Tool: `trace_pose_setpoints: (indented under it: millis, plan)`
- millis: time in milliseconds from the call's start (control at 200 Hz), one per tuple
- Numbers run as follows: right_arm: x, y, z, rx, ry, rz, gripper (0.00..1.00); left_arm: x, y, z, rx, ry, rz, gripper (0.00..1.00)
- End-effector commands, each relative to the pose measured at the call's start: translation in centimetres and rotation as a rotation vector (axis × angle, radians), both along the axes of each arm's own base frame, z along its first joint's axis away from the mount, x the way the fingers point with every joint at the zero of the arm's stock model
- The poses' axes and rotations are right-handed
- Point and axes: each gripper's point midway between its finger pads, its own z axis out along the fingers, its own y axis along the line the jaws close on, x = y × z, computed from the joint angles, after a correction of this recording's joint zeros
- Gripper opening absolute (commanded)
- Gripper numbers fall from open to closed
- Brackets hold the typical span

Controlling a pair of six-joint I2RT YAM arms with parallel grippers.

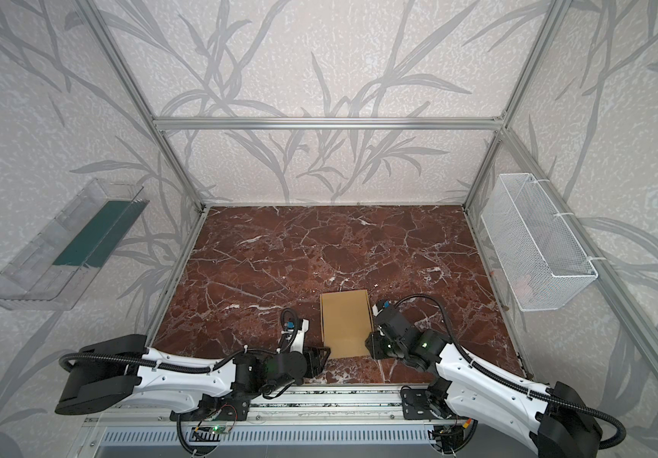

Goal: Assemble paper box
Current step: Fold and tuck the lid into the gap.

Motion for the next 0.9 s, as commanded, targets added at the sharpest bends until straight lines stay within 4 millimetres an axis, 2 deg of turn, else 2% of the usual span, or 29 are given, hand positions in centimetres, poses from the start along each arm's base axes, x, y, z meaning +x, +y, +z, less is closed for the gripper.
trace_pose_setpoints:
  millis: [0,520,760,895]
  plan:
    - [0.4,0.2,1.2,-0.003,-0.033,0.008,0.35,0.7,0.5,0.6,0.026,-0.034,0.027,0.6]
    - [0.4,-0.1,1.3,-0.013,-0.038,0.007,0.33,0.8,0.1,0.8,0.03,-0.035,0.017,0.6]
    - [0.2,-0.4,3.4,0.006,-0.07,0.012,0.33,0.7,0.3,1.2,0.032,-0.045,0.004,0.6]
    - [-0.7,-0.6,3.0,-0.001,-0.041,0.041,0.36,0.7,0.7,1.2,0.052,-0.054,-0.005,0.6]
